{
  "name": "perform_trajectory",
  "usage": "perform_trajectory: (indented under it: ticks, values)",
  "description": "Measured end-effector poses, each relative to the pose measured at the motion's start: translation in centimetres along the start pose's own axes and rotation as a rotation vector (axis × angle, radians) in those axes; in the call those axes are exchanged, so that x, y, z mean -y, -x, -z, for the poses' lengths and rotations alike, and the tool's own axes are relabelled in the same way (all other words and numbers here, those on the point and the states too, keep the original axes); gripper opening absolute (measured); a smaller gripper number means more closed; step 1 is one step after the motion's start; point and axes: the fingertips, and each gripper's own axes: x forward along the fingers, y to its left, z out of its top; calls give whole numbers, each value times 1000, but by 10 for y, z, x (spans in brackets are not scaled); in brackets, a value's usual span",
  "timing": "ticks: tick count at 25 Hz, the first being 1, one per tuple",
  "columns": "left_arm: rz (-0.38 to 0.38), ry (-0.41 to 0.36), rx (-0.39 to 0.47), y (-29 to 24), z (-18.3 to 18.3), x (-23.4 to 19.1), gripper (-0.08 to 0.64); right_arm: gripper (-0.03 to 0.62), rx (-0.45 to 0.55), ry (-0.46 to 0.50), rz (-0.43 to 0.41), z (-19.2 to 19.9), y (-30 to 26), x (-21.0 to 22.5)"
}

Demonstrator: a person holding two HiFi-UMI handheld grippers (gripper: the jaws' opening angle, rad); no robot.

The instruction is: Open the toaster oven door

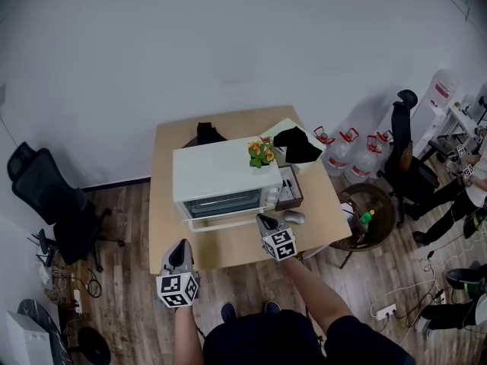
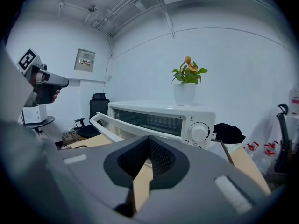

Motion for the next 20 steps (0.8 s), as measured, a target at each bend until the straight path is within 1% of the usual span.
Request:
perform_trajectory:
  ticks: [13, 20]
  values:
    - [4, -2, 2, 2, 0, -1, -1, 9, -6, 17, -4, 11, 9, -10]
    - [11, -2, -4, 2, 3, 2, -2, 9, -9, 16, 7, 16, 13, -12]
